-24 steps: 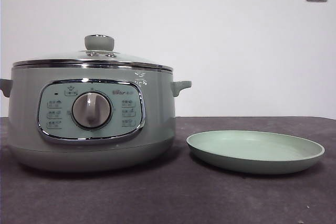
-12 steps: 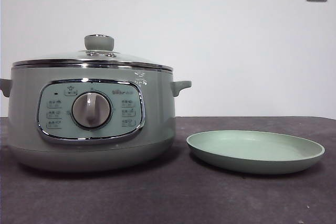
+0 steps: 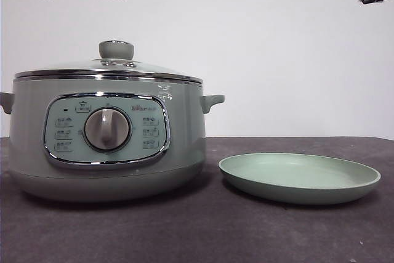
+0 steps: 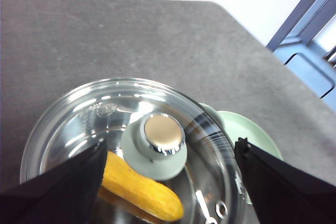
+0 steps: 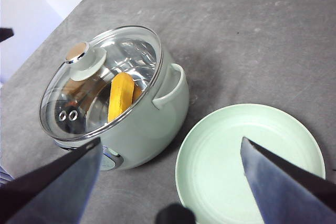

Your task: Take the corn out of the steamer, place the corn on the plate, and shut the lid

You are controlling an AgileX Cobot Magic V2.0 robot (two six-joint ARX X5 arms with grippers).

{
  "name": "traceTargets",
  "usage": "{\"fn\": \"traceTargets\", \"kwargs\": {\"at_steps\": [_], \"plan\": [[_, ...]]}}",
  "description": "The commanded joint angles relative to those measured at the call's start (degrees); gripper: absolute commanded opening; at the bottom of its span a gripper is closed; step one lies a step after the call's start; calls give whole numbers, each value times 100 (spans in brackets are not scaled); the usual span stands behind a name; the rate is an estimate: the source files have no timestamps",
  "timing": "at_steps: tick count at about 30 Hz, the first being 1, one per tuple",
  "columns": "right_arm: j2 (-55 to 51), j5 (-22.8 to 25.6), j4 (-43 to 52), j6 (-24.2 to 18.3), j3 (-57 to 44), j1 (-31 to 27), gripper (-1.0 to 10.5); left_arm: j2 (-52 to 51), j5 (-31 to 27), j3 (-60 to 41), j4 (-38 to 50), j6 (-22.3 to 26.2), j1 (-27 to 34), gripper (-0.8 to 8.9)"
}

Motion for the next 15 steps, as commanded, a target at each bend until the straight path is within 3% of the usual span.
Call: {"fn": "traceTargets", "kwargs": {"at_steps": [1, 15], "plan": [[4, 11, 9, 39, 17, 4, 441, 387, -382, 282, -101, 243, -240, 409], [4, 37, 9, 57, 17, 2, 440, 1764, -1338, 678, -24, 560, -1010, 408]]}}
